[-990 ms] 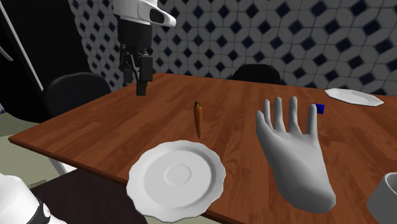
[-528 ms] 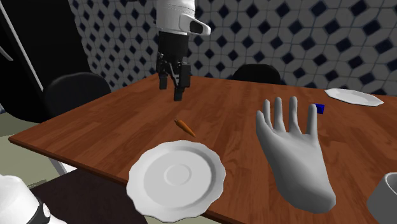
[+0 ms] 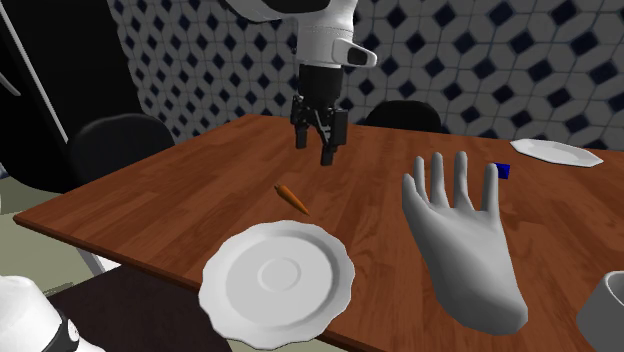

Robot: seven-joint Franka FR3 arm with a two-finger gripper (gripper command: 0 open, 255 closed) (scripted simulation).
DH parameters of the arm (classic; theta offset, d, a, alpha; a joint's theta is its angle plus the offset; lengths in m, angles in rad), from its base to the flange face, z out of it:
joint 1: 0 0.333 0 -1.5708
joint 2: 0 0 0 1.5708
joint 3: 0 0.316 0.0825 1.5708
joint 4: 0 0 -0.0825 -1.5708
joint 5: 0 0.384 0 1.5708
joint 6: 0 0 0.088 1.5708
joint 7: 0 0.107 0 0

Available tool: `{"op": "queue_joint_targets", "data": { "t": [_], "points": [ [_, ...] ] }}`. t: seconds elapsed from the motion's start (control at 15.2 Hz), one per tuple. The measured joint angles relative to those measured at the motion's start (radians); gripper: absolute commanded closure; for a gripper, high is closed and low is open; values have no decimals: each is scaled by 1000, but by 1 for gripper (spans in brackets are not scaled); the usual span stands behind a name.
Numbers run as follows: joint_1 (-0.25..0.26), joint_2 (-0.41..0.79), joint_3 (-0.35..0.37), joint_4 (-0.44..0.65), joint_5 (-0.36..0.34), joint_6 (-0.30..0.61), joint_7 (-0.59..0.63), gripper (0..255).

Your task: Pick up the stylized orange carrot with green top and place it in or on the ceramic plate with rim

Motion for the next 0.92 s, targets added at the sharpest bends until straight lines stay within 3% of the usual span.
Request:
{"op": "queue_joint_targets", "data": {
  "t": [0.4, 0.86, 0.92],
  "points": [
    [-1, 16, -1, -67, -1, 85, 1, 0],
    [-1, 19, -1, -78, 0, 100, 1, 0],
    [-1, 19, -1, -78, 0, 100, 1, 255]
  ]
}}
